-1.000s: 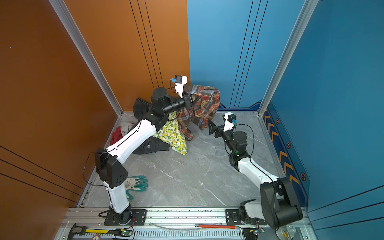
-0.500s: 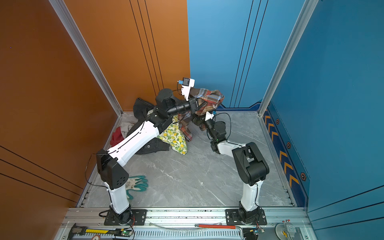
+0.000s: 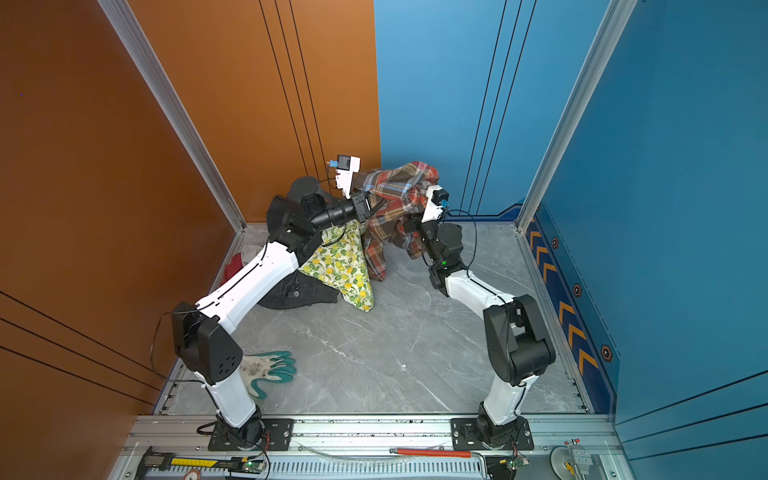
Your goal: Pick out a specific cloth from the pile
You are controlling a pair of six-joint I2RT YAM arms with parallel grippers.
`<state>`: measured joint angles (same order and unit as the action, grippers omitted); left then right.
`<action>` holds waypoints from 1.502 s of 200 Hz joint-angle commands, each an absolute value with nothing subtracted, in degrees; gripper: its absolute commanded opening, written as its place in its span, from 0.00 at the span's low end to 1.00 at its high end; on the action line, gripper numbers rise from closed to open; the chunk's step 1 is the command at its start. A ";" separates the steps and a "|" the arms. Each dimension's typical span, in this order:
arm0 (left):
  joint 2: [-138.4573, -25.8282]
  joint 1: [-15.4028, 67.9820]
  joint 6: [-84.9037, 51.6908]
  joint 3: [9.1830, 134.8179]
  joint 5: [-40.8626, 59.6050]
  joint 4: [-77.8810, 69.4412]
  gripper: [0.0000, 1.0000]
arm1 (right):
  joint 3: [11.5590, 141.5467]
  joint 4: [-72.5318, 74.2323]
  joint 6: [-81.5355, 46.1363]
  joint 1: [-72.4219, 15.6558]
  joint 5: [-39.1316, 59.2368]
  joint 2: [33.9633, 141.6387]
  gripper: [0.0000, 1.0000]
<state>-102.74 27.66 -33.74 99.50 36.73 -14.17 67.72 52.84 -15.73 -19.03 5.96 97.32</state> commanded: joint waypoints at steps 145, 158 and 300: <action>-103.36 29.75 -17.94 89.33 31.83 -7.44 0.95 | 102.48 1.36 -16.28 -6.86 0.25 86.48 0.00; -103.27 30.24 -15.77 89.62 29.96 -4.50 0.96 | 106.67 -0.20 -15.81 -5.30 -0.26 87.76 0.00; -88.85 33.24 -6.86 78.72 12.24 18.39 0.98 | 97.01 -1.15 -16.24 6.68 -6.12 94.01 0.00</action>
